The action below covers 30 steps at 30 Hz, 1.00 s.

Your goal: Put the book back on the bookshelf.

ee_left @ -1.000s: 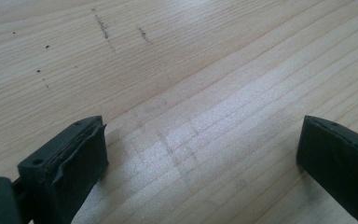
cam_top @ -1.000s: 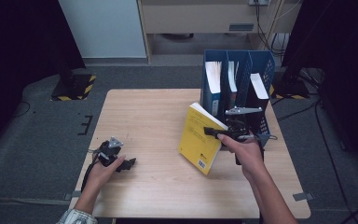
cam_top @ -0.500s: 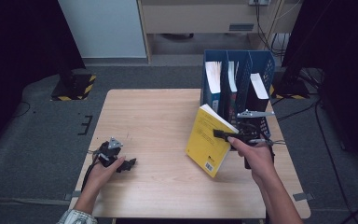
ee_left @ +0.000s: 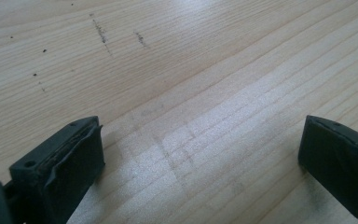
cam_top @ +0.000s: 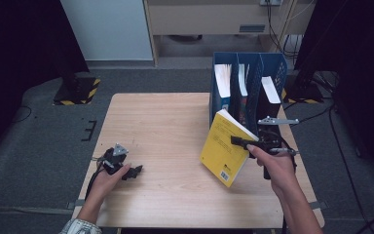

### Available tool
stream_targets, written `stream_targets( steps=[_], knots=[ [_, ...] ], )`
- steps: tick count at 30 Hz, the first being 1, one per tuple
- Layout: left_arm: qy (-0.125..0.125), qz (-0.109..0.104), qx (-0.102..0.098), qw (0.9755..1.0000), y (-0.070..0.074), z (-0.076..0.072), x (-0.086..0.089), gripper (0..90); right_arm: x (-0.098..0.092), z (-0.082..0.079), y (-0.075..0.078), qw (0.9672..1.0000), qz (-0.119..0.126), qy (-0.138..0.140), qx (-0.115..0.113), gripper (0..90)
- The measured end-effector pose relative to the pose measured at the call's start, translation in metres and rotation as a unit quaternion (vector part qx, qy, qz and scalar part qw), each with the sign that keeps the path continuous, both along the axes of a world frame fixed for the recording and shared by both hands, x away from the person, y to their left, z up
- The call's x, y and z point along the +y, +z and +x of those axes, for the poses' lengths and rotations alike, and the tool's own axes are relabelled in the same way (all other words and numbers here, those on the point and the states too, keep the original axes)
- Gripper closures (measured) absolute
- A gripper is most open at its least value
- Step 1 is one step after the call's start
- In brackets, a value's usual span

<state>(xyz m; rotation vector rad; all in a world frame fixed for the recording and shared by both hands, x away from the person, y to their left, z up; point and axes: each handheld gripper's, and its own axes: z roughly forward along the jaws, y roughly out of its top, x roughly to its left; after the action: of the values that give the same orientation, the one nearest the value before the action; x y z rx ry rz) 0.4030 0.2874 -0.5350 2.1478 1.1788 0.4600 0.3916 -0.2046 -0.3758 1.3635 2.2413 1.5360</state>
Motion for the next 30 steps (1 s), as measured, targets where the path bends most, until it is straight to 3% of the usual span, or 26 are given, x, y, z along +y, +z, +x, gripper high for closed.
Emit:
stream_targets(
  steps=[8, 14, 21, 30],
  knots=[
    [0.000, 0.000, 0.000, 1.0000, 0.000, 0.000, 0.000, 0.0, -0.014, -0.002, 0.020, 0.9999, 0.008, -0.015, -0.003, 75.0],
    [0.000, 0.000, 0.000, 1.0000, 0.000, 0.000, 0.000, 0.0, -0.030, -0.005, 0.039, 0.9995, -0.003, -0.030, -0.002, 75.0],
    [0.000, 0.000, 0.000, 1.0000, 0.000, 0.000, 0.000, 0.0, -0.055, -0.010, 0.055, 0.9986, 0.010, -0.051, -0.005, 75.0],
    [-0.001, 0.001, -0.002, 1.0000, 0.000, 0.000, 0.000, 0.0, -0.072, -0.004, 0.074, 0.9972, 0.014, -0.073, -0.008, 75.0]
  ],
)
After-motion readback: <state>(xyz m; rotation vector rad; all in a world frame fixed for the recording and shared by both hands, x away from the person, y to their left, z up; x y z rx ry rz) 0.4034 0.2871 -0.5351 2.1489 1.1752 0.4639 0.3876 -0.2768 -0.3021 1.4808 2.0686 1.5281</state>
